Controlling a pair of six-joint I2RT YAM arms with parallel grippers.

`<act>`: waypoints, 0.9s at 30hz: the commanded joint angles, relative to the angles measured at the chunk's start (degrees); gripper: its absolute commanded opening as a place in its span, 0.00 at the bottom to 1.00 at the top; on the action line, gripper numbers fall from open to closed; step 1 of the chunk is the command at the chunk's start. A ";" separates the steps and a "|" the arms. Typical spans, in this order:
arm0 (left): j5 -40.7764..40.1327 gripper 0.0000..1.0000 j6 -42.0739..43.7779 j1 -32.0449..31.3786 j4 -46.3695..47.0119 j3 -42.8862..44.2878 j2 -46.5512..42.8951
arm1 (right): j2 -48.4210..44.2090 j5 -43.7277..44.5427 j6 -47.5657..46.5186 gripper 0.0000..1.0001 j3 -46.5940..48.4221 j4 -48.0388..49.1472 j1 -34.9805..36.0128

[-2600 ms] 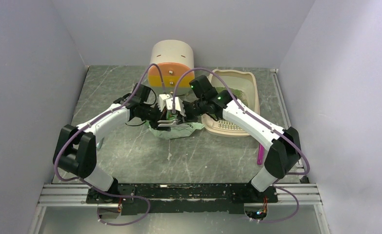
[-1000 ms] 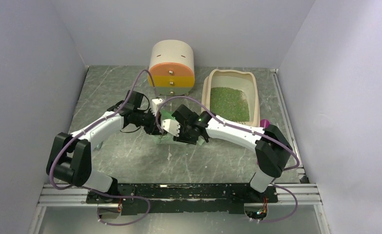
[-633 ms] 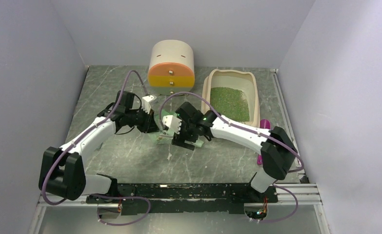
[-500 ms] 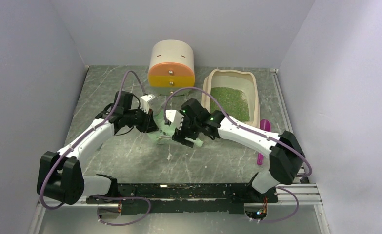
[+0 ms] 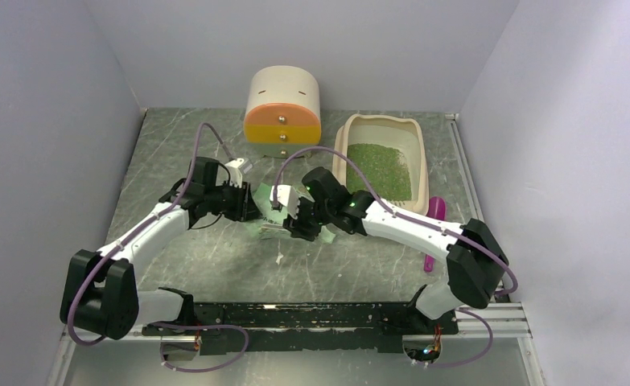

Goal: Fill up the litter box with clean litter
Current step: Clamp the cat litter bag at the center of the board.

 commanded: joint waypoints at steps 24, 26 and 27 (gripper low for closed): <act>0.19 0.05 -9.50 1.15 14.03 -5.82 4.75 | 6.71 41.41 -8.04 0.00 6.13 -12.86 13.04; 0.05 0.05 -9.00 1.24 13.85 -5.63 5.16 | 6.98 42.92 -7.78 0.00 6.70 -13.71 13.12; 0.00 0.05 -8.74 1.24 13.74 -5.55 5.43 | 7.14 43.38 -7.51 0.00 7.32 -14.44 13.15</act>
